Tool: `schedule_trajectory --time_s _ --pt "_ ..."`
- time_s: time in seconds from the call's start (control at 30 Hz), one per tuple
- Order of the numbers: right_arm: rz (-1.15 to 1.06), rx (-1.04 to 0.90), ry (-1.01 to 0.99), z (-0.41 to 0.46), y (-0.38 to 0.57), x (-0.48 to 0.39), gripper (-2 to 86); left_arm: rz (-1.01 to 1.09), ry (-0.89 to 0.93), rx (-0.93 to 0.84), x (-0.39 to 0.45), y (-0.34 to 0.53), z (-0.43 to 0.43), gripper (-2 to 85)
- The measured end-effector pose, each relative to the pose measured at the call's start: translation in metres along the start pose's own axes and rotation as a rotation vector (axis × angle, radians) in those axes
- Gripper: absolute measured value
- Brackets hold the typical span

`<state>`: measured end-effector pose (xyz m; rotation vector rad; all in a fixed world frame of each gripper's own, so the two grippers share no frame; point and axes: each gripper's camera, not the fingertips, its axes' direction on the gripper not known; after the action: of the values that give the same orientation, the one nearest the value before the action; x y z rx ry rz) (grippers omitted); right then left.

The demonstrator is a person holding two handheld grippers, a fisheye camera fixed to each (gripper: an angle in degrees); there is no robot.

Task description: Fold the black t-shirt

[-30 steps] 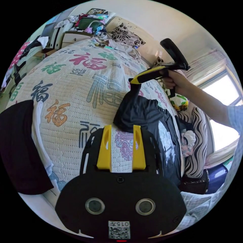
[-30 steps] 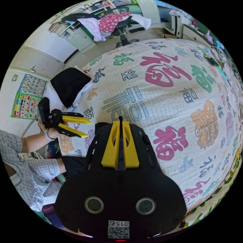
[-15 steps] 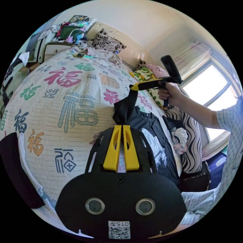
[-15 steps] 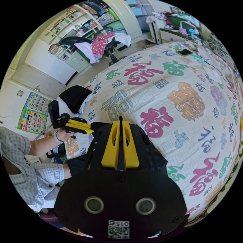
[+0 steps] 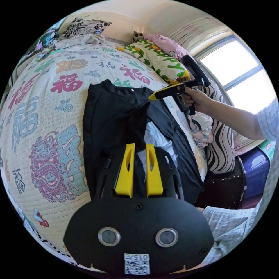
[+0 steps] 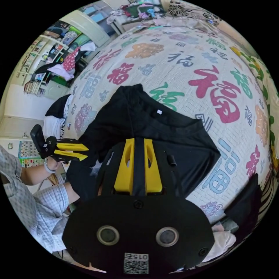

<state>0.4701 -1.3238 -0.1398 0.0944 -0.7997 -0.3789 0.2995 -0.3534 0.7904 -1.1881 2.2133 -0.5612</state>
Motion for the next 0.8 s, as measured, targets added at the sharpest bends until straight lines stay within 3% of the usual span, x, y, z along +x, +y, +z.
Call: schedule_trajectory --time_s 0.17,0.3,0.5,0.6,0.73,0.8 --pt "-0.095 0.032 -0.020 -0.007 0.002 -0.009 5.2 0.063 -0.024 -0.044 0.013 -0.032 0.032 6.9" --pt "-0.126 -0.087 -0.052 0.013 0.012 -0.003 0.1 0.131 -0.001 -0.160 0.033 -0.045 0.073 0.9" --pt "-0.098 -0.164 0.041 0.006 0.069 0.023 -0.9 0.238 -0.065 -0.233 0.067 -0.043 0.097 0.4" --pt "-0.013 -0.061 0.079 -0.012 0.090 0.032 -0.7 0.211 -0.079 -0.167 0.072 -0.048 0.093 0.5" --pt "-0.080 0.039 -0.034 -0.027 0.100 0.027 -0.4 0.248 -0.140 -0.060 0.084 -0.057 0.086 0.8" --pt "-0.091 -0.052 -0.019 -0.013 0.101 0.027 -0.2 0.233 -0.060 -0.200 0.080 -0.064 0.110 0.7"
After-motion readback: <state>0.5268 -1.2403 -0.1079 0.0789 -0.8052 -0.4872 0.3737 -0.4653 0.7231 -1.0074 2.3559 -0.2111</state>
